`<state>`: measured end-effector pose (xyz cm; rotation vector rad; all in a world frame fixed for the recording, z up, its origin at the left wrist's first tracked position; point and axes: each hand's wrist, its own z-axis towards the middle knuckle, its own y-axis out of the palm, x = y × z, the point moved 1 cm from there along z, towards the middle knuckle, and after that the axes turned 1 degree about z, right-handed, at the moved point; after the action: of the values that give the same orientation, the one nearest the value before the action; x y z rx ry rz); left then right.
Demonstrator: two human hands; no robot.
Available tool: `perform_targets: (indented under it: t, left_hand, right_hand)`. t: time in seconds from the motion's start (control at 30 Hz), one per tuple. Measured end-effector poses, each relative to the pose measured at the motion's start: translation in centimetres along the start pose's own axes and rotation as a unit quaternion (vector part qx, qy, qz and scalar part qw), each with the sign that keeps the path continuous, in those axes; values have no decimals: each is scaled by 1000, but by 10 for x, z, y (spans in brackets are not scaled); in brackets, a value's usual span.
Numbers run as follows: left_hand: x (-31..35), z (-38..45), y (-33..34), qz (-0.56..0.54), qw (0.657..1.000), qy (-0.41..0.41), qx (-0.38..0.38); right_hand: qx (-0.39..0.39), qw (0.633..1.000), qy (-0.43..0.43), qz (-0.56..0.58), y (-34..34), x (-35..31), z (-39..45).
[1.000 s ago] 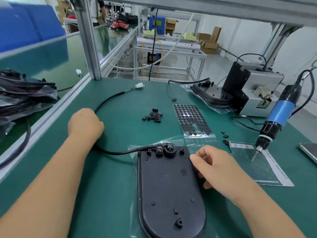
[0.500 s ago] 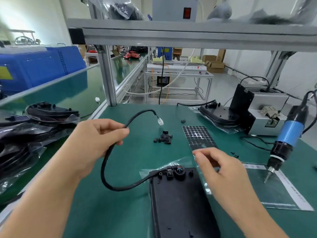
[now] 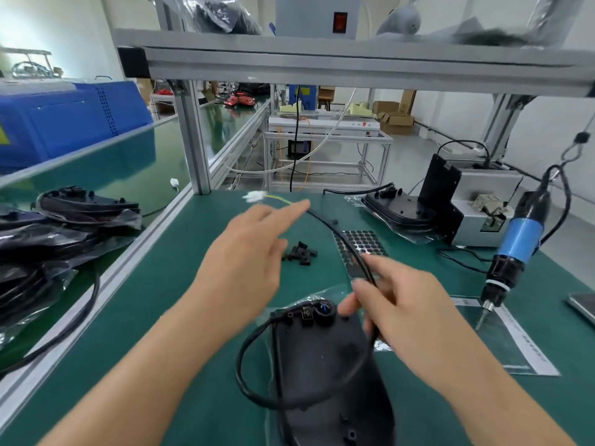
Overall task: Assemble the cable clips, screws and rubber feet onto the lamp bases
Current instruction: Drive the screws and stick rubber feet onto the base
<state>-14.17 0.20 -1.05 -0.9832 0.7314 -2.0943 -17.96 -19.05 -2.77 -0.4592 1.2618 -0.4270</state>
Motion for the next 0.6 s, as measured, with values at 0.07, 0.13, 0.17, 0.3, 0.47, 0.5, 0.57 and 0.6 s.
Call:
perform_targets:
  t: [0.07,0.13,0.17,0.3,0.47,0.5,0.57,0.6]
  left_hand:
    - [-11,12,13,111,990,39,-83]
    - [-21,16,29,185,970,80,-139]
    - [-25,16,36,211,961,101,-145]
    - [-41,9,52,220,959,89,-156]
    - [-51,-15,51,126,970,-41,-202]
    - [-51,-20,49,94,971,-87,-203]
    - [-50,-32,44,82,963,-169,-193]
    - [-50,-40,40,103,956,-201,-187]
  right_hand:
    - [-15,998,4,-54,-1,8,-20]
    - [-41,993,22,-104,1,17,-37]
    - [-50,990,36,-129,3,24,-42]
    - [-55,977,70,-193,8,42,-52]
    - [-74,978,116,-157,9,49,-51]
    - [-78,978,122,-153,9,50,-49]
    - [-90,976,131,-147,11,49,-46]
    - [-95,976,135,-144,12,49,-46]
